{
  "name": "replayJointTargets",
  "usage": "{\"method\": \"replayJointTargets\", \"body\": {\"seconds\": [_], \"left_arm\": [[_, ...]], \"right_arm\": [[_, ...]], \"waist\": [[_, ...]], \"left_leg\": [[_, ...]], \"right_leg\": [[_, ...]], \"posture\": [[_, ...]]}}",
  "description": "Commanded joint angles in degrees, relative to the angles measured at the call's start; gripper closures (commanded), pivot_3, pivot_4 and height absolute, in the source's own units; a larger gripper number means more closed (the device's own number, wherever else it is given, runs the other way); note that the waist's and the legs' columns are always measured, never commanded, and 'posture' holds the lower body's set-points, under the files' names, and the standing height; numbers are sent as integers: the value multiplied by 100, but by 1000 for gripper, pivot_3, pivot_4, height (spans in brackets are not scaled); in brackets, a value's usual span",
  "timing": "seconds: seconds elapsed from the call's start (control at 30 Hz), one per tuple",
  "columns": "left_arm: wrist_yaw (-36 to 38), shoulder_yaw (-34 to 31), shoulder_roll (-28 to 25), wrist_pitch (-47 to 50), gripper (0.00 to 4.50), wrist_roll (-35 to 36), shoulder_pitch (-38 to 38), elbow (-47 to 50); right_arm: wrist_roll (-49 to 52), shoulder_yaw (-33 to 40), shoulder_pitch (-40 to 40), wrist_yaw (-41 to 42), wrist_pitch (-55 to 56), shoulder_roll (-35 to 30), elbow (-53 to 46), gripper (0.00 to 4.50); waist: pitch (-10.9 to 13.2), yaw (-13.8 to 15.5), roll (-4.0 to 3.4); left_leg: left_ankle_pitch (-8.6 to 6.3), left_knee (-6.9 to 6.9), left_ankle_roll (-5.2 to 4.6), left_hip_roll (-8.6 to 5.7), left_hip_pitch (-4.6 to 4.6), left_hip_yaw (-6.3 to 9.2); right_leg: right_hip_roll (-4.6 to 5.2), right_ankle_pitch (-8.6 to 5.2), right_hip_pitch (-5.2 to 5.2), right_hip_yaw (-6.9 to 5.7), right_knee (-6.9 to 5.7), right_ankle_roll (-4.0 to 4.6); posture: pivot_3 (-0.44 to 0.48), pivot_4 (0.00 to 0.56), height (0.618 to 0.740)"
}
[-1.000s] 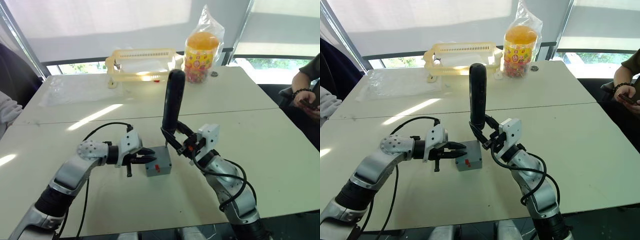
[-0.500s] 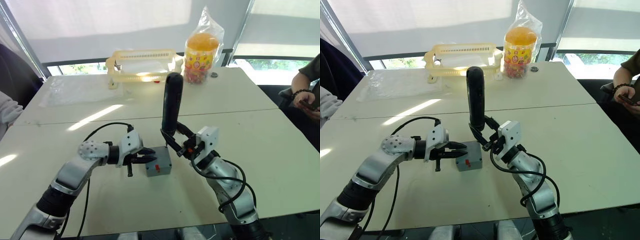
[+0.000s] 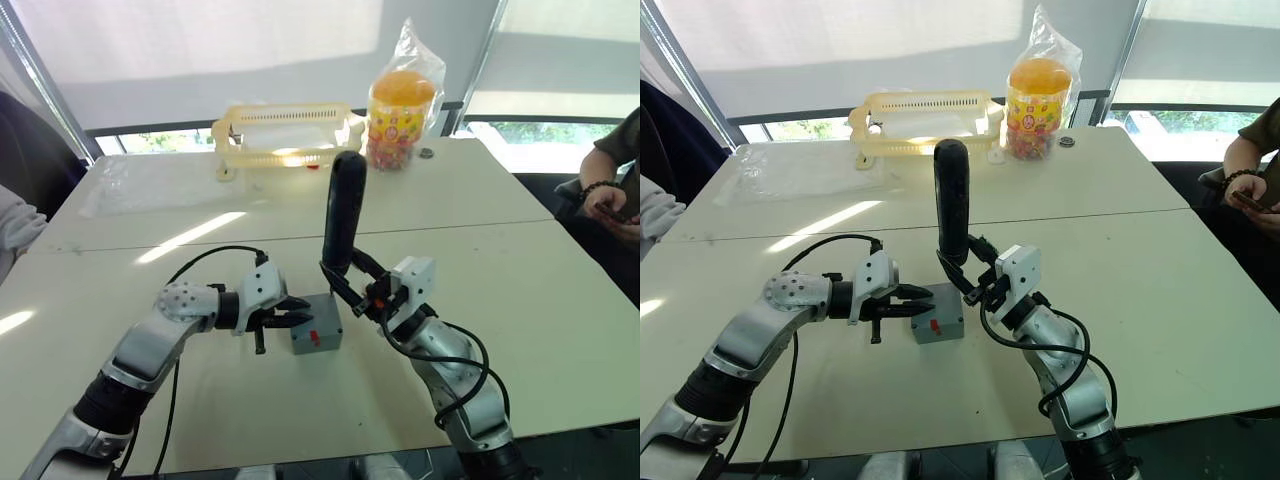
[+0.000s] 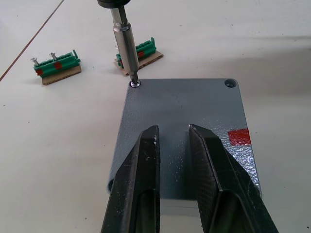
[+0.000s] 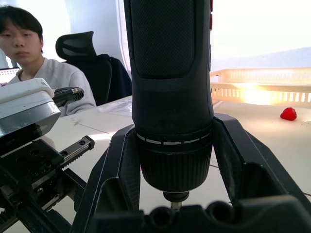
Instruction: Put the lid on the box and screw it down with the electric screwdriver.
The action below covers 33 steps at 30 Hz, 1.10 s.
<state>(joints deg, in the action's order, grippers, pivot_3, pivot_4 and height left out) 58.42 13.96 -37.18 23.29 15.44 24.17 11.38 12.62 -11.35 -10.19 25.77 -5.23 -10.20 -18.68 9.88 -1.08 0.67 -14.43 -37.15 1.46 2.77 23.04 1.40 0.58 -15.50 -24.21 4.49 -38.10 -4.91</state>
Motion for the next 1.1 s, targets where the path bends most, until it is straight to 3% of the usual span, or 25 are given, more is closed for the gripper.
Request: {"method": "replayJointTargets", "body": {"seconds": [0.03,0.3,1.1], "left_arm": [[-9,179,-54,129,3565,-211,-152,-113],[-12,176,-50,144,3565,-241,-165,-102],[-37,208,-18,156,3565,-327,-163,-74]], "right_arm": [[33,-62,92,73,-27,29,106,2768],[35,-74,135,79,-9,50,211,2768],[-158,-291,106,477,8,-148,611,2768]], "waist": [[-4,0,1],[-5,-7,2],[-26,-9,14]], "left_leg": [[0,0,0,0,-1,0],[-4,13,-4,0,-69,-1],[-5,16,-4,1,-78,-1]], "right_leg": [[0,0,1,0,0,0],[0,-22,66,0,8,21],[1,-26,75,0,11,23]], "posture": [[0,150,740],[0,150,740],[0,150,740]]}}
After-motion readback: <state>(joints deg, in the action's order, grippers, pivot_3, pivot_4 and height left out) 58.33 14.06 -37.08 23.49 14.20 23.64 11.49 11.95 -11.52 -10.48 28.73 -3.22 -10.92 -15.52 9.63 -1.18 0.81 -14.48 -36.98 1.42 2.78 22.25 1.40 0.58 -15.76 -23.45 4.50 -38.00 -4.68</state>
